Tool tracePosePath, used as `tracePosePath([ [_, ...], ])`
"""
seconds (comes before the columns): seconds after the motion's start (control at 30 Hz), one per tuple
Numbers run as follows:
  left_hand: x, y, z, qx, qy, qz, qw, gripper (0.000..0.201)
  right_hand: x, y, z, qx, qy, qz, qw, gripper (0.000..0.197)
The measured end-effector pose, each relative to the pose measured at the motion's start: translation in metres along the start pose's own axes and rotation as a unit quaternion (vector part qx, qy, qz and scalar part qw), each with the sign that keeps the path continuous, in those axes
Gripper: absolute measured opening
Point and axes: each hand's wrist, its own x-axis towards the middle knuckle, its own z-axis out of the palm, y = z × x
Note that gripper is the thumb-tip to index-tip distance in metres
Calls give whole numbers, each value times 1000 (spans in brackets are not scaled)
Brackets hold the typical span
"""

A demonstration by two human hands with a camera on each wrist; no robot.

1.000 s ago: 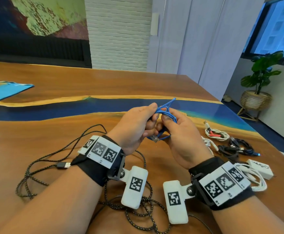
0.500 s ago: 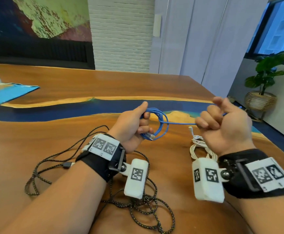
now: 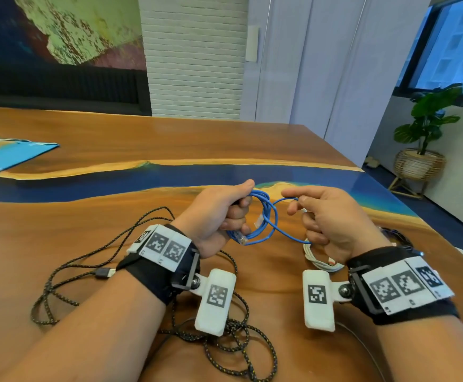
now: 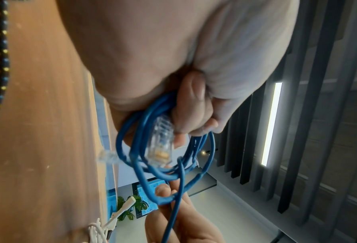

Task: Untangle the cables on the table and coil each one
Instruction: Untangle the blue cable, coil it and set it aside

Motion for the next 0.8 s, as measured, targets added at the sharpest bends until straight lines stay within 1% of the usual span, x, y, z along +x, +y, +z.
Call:
tracePosePath([
  [0.17, -3, 3, -1, -4, -3, 14, 1000, 45, -4, 1, 4, 26, -70, -8, 997, 27],
  [0.3, -3, 2, 0, 4, -12, 20, 1000, 43, -8, 5, 11, -40, -147, -32, 988, 26],
  [0.33, -3, 2, 0, 10, -10, 22, 1000, 43, -9, 6, 14, -47, -165, -32, 985, 27],
  [0.4, -3, 3, 0, 21, -1, 26, 999, 43, -11, 8, 18, -25, -186, -22, 982, 29],
  [0.5, -2, 4, 1, 42, 5, 37, 998, 43, -11, 8, 17, 32, -191, 3, 981, 33],
  [0.57, -2, 3, 3, 57, 8, 43, 997, 41, -12, 7, 16, 65, -186, 10, 980, 33],
  [0.67, 0, 2, 3, 64, 16, 60, 996, 39, -13, 9, 19, 117, -185, -7, 976, 35],
  [0.7, 0, 2, 3, 67, 20, 66, 995, 39, -13, 11, 21, 115, -185, -21, 976, 37],
  [0.73, 1, 2, 3, 69, 22, 73, 995, 39, -13, 12, 23, 100, -180, -40, 978, 35],
  [0.8, 3, -1, 3, 75, 21, 84, 993, 39, -12, 16, 31, 76, -164, -66, 981, 20],
])
